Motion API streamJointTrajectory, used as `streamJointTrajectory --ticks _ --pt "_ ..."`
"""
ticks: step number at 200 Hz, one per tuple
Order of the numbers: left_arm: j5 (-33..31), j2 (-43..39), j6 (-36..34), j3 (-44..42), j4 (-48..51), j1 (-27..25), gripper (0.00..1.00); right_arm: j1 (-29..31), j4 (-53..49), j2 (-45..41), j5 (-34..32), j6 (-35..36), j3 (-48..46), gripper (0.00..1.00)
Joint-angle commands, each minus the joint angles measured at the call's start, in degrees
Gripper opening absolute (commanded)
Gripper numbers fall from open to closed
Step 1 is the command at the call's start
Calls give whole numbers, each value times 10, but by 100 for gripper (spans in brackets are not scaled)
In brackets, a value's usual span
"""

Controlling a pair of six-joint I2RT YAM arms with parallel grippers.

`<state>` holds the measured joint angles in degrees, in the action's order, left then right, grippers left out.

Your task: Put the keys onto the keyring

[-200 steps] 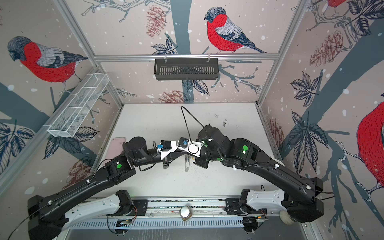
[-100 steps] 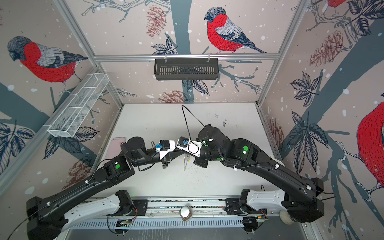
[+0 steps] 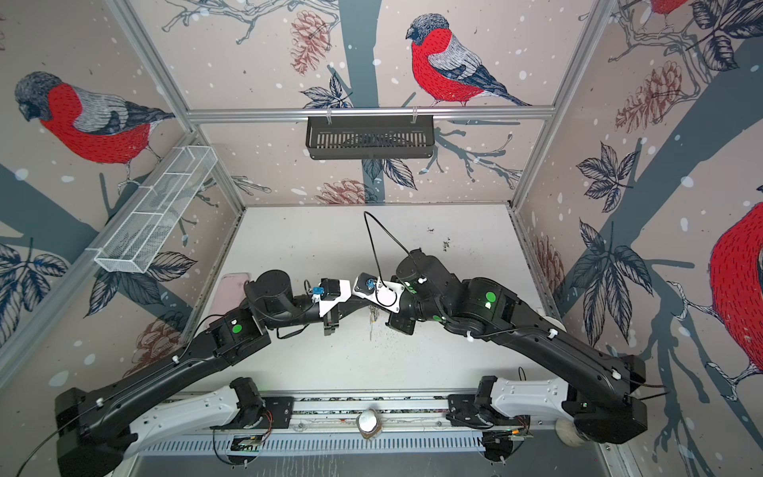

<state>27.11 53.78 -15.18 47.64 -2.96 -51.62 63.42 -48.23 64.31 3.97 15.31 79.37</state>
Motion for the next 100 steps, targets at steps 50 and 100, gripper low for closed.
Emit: streamJointTrajectory --ticks 50,100 --pt "-49 -18 46 -52 -99 1 0 4 180 -46 9 -46 -67 12" --pt "-42 -16 58 -66 -140 5 0 4 212 -78 -14 -74 -113 24"
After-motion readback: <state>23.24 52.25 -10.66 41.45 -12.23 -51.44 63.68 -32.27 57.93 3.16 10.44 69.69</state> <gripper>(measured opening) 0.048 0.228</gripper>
